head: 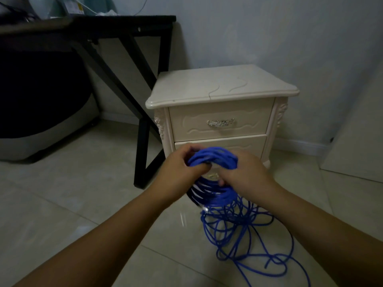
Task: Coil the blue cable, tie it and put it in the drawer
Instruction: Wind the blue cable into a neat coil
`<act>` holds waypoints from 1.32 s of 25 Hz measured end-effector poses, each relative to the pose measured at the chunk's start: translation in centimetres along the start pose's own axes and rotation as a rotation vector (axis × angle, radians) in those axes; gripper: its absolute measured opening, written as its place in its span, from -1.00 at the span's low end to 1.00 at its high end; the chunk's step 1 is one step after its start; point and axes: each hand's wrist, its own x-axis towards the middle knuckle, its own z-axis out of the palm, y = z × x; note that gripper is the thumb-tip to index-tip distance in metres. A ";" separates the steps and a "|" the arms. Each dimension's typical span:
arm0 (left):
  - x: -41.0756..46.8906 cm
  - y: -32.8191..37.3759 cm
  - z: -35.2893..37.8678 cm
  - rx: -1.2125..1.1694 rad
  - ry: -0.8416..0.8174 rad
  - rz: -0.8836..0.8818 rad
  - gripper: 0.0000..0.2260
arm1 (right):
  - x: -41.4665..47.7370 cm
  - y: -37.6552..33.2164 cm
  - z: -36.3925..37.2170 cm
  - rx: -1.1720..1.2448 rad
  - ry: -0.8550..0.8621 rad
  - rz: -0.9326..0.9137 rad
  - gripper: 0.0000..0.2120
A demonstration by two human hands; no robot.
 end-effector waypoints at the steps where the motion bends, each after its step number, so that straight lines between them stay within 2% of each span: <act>1: -0.1 -0.1 0.0 0.224 -0.056 0.085 -0.72 | -0.3 -0.1 0.3 -0.180 -0.054 -0.072 -0.87; 3: -0.3 -0.2 0.4 0.529 -0.129 0.171 -0.69 | -0.9 -0.4 1.3 -0.458 -0.127 -0.184 -0.85; 6: -0.2 -0.1 0.7 0.569 -0.057 0.218 -0.77 | -1.0 -1.0 1.3 -0.433 -0.057 -0.227 -0.87; 8: -0.2 0.3 0.5 0.447 0.019 0.221 -0.77 | -0.6 -0.8 0.5 -0.261 -0.047 -0.152 -0.85; 11: -0.1 1.0 0.1 0.216 0.151 0.137 -0.73 | -0.1 -0.1 -0.4 0.099 -0.236 0.064 -0.74; 13: 0.1 1.2 0.0 -0.008 0.274 0.028 -0.75 | 0.0 0.4 -0.3 0.162 -0.291 0.101 -0.72; 15: 0.5 1.3 -0.1 -0.234 0.351 -0.094 -0.81 | -0.1 0.4 0.1 0.229 -0.253 0.117 -0.75; 18: 0.7 1.1 -0.1 -0.478 0.335 -0.200 -0.89 | 0.0 -0.2 0.3 0.419 -0.199 0.176 -0.82; 20: 0.8 1.1 0.0 -0.535 0.302 -0.236 -0.89 | 0.1 -0.9 -0.1 0.502 -0.167 0.195 -0.88; 22: 0.8 1.4 -0.2 -0.507 0.281 -0.242 -0.88 | 0.2 -1.6 -1.0 0.456 -0.189 0.181 -0.83; 25: 0.7 1.5 -0.8 -0.407 0.297 -0.220 -0.88 | 0.1 -2.2 -2.1 0.238 -0.240 0.148 -0.57; 28: 0.7 1.6 -1.1 -0.327 0.312 -0.198 -0.86 | 0.7 -1.5 -3.0 0.290 -0.132 0.190 -0.32; 30: 0.7 1.8 -1.1 -0.311 0.321 -0.184 -0.85 | 0.8 -1.0 -2.9 0.398 -0.072 0.216 -0.38; 33: 1.0 1.8 -1.2 -0.237 0.371 -0.145 -0.85 | 0.5 -0.9 -2.4 0.657 0.029 0.165 -0.60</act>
